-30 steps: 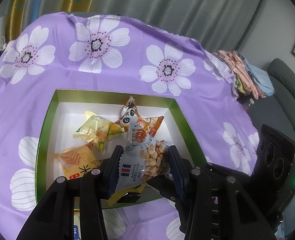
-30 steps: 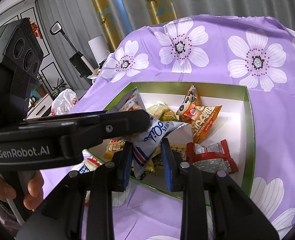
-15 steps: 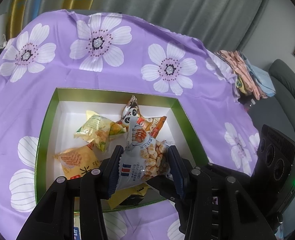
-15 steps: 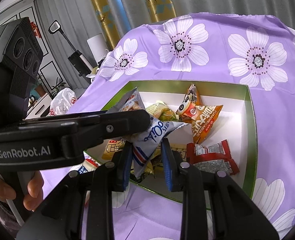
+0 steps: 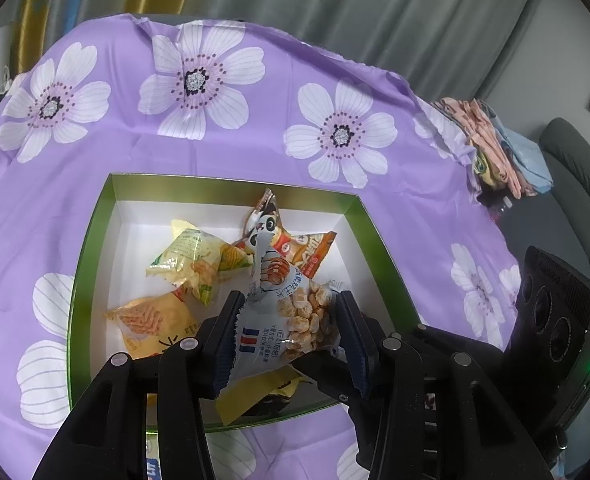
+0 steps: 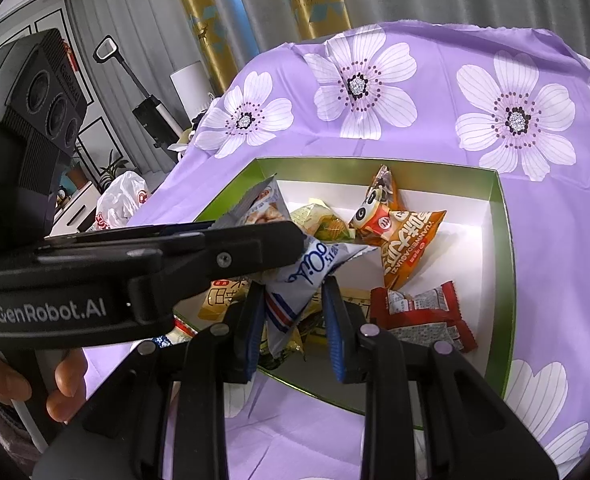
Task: Organize snacks
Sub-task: 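Lower the peanut bag with the left tool into the green box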
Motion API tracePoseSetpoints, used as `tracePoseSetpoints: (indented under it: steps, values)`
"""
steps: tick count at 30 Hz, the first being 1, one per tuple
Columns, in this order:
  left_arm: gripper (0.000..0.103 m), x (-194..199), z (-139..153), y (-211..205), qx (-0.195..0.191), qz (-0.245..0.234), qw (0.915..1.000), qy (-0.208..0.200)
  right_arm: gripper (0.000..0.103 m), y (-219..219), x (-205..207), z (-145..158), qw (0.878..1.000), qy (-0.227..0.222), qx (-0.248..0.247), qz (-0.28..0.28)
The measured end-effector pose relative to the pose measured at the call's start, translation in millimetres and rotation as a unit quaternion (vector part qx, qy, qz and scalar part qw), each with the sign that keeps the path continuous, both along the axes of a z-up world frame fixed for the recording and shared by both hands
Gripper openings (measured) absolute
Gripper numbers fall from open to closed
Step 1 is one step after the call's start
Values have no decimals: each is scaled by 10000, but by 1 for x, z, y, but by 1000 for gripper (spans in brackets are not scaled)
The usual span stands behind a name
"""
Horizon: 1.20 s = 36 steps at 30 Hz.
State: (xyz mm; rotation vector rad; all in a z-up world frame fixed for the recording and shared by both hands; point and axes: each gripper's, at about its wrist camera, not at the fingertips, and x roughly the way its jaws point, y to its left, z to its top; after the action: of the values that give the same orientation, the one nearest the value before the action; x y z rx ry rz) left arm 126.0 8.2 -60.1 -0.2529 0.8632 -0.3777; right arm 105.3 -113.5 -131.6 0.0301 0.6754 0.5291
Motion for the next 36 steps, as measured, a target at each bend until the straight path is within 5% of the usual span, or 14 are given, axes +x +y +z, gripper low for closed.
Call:
tracePoseSetpoints:
  steps: [36]
  values:
    - [46,12,-5,5,-6,-16,9996,273,29,9,9,1,9992,179,-357,-10]
